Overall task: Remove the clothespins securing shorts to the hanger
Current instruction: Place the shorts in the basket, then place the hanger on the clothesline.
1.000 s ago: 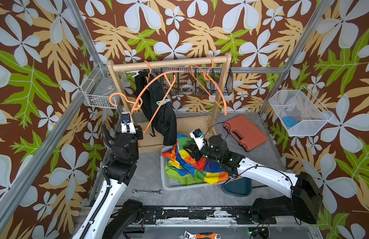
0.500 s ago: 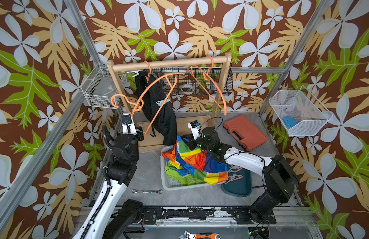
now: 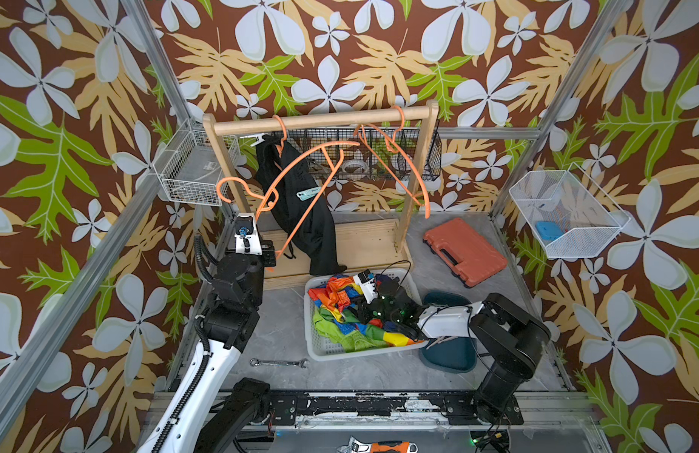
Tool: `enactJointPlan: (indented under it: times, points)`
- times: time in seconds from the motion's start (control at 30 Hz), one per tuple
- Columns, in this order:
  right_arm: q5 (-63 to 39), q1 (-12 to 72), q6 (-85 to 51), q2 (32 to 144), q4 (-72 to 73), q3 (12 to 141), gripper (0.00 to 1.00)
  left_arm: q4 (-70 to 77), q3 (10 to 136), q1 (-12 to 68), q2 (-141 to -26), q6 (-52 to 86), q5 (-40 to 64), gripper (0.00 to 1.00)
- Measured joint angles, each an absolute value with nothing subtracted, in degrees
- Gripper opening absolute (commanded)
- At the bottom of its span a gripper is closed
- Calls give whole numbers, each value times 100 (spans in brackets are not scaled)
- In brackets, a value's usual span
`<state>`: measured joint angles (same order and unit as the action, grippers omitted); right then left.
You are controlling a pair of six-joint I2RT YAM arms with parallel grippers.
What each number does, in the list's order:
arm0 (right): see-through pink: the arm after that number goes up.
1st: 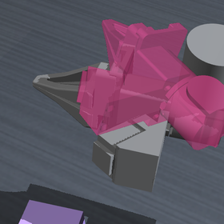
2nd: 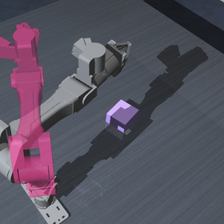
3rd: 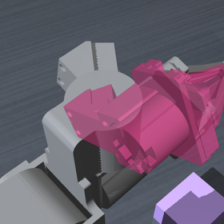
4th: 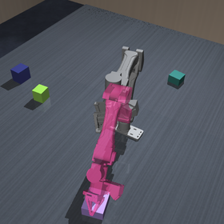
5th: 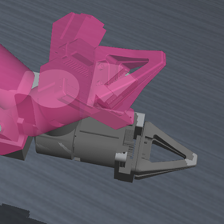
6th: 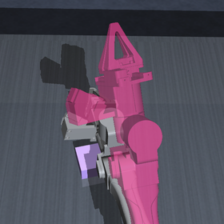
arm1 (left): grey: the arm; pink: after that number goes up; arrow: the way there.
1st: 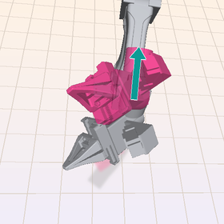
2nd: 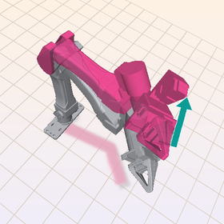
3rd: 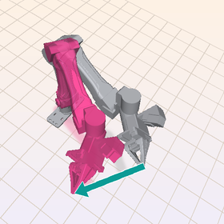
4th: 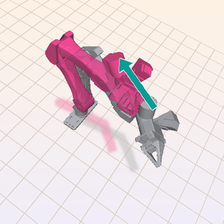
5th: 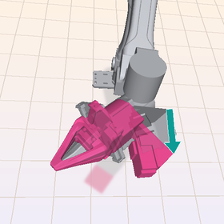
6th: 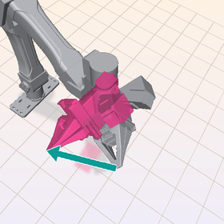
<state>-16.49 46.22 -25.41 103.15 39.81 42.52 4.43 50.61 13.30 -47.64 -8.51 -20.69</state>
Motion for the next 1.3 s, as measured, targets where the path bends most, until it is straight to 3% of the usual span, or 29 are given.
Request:
enactJointPlan:
  times: [0.2,0.37,0.6,0.93,1.3]
  points:
    - [-1559,4615,-2539,10261,4578,3962,34,429,5096,1330,-4803,-854,-1280,0]
    - [-1212,4611,-2025,8853,3352,4084,44,423,5092,1330,-4873,-878,-589,0]
    - [-1013,4530,-1013,7343,1251,5433,59,429,4869,1415,-4904,-1000,12,0]
    - [-1046,4167,-174,6106,-1081,7168,67,816,4222,1898,-4921,-1651,-725,0]
    - [-746,4101,532,5848,-2067,8390,76,1293,3975,2405,-4910,-2233,-1664,0]
